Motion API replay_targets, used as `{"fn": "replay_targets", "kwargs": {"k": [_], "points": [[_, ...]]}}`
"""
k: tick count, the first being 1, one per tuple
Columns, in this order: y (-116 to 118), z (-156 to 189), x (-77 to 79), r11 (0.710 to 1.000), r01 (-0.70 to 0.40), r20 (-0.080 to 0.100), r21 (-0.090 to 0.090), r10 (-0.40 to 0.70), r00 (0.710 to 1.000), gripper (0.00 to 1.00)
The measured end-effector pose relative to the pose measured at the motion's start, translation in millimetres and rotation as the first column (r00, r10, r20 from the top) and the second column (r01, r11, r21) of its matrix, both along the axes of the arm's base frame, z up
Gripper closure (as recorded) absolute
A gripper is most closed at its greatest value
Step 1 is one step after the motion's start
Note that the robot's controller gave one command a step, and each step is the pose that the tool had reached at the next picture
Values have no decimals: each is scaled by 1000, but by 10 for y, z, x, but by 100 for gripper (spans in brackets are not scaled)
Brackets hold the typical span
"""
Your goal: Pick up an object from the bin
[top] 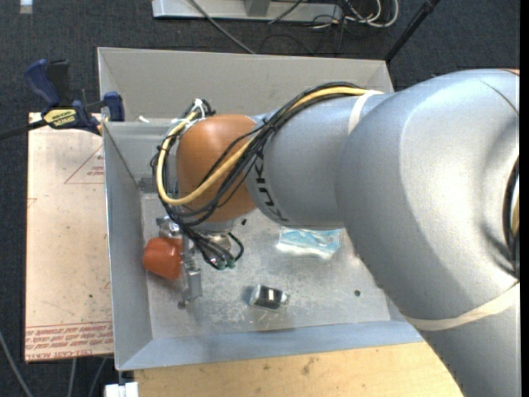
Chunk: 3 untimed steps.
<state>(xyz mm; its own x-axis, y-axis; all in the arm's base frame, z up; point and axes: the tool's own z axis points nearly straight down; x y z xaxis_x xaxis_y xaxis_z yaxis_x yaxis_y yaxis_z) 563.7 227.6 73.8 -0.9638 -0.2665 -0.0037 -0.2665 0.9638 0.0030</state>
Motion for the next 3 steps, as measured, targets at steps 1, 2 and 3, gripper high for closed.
{"fn": "replay_targets", "kwargs": {"k": [1, 2, 3], "points": [[117, 59, 122, 1000, 18, -1, -3, -18, 1000, 0], [234, -40, 331, 1000, -9, 0, -2, 9, 1000, 100], [233, -39, 331, 1000, -9, 0, -1, 9, 1000, 0]]}}
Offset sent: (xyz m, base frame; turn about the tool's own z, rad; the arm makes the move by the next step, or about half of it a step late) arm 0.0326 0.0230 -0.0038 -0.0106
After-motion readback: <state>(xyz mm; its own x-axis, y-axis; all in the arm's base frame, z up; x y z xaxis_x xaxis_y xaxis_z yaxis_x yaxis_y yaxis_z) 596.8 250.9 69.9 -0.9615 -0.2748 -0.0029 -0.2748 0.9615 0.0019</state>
